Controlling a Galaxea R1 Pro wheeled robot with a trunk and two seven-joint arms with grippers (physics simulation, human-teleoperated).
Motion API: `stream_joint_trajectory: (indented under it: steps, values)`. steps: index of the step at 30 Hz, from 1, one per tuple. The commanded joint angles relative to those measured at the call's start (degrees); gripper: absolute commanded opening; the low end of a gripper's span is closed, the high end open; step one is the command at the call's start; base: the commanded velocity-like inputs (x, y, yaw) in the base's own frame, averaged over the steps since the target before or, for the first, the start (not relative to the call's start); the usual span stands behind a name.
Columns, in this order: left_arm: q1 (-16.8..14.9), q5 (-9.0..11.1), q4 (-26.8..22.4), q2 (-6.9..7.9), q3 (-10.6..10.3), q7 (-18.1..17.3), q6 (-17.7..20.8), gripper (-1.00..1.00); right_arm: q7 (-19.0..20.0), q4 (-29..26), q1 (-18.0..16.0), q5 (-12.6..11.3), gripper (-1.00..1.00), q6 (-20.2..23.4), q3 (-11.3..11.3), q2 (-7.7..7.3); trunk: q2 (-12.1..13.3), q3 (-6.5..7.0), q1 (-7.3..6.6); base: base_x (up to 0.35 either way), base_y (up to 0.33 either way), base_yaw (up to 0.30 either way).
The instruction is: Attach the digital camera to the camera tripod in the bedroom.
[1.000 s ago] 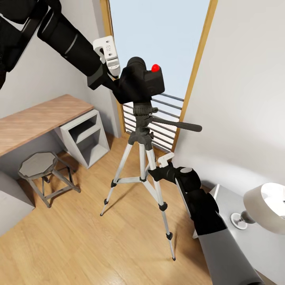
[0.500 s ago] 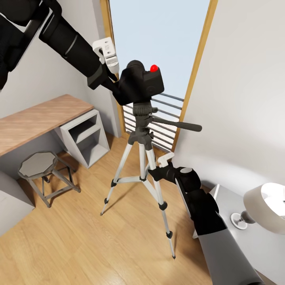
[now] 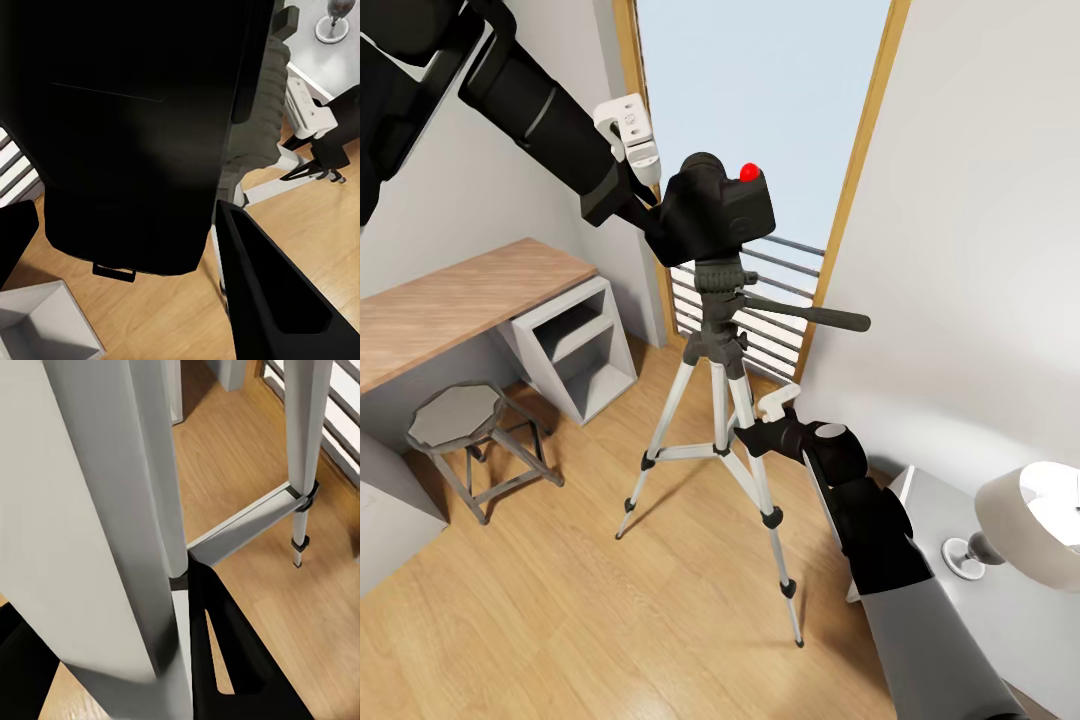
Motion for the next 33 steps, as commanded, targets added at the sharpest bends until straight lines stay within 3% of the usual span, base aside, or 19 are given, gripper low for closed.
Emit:
stream_joint_trajectory:
  steps: [1,8,9,33]
  values:
    - [-0.09,-0.59,-0.03,0.04,-0.07,-0.63,0.59,-1.00,0.43,-0.06,-0.07,1.56,-1.00,-0.20,-0.05,0.03,-0.11,-0.10,0.03,0.000,0.000,0.000]
    - [-0.09,-0.65,-0.09,0.04,-0.07,-0.63,0.59,-1.00,0.45,-0.08,-0.07,1.56,-1.00,-0.24,-0.02,0.03,-0.11,-0.10,0.03,0.000,0.000,0.000]
    - [-0.09,-0.67,-0.11,0.04,-0.07,-0.63,0.59,1.00,0.45,-0.07,-0.07,1.56,-1.00,-0.24,-0.02,0.03,-0.11,-0.10,0.03,0.000,0.000,0.000]
    - [-0.09,-0.76,0.08,0.41,0.38,-0.55,0.59,1.00,0.45,-0.09,-0.07,1.56,-1.00,-0.25,-0.03,0.03,-0.11,-0.10,0.03,0.000,0.000,0.000]
